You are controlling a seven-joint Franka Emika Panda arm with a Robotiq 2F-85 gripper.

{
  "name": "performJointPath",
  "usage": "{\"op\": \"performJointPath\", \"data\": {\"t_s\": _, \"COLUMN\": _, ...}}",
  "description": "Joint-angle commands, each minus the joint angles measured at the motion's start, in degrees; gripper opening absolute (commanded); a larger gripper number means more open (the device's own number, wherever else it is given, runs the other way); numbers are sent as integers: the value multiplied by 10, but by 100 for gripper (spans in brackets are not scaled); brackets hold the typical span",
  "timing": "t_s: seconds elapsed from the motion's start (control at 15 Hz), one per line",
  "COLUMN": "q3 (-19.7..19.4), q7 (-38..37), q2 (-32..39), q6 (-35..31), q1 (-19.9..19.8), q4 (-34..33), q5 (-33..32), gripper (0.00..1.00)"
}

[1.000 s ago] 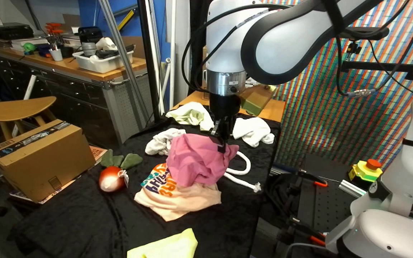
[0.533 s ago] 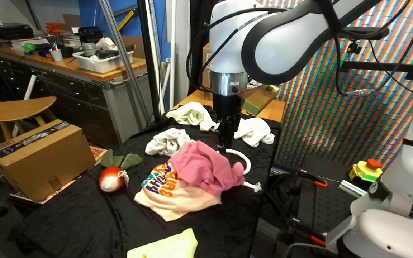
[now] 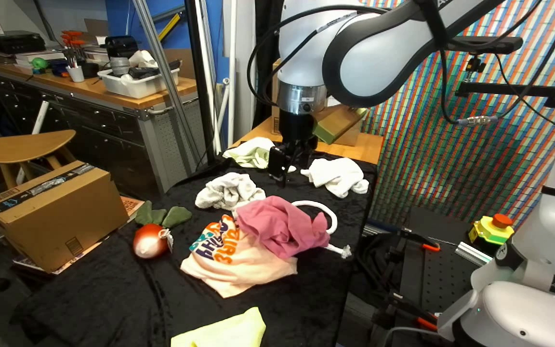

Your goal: Put all the items on the table in one place

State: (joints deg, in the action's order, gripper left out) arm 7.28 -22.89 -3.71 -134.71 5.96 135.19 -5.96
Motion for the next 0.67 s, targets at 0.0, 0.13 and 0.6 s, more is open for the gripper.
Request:
{"op": "performJointPath", "data": {"t_s": 0.0, "q3": -9, "q7": -28, "q2": 32, "q6": -52, "q1": -18, "q4": -46, "q5": -71, "gripper": 100}}
{"op": "performJointPath", "data": {"t_s": 0.13, "q3": -20, "q7": -21, "q2": 57, "q6": -71, "q1": -25, "q4": -76, "q5": -86, "gripper": 100}}
{"op": "performJointPath", "data": {"t_s": 0.6, "q3": -54, "q7": -18, "q2": 207, "q6": -68, "q1": -14, "q4": -258, "q5": -72, "gripper": 100}}
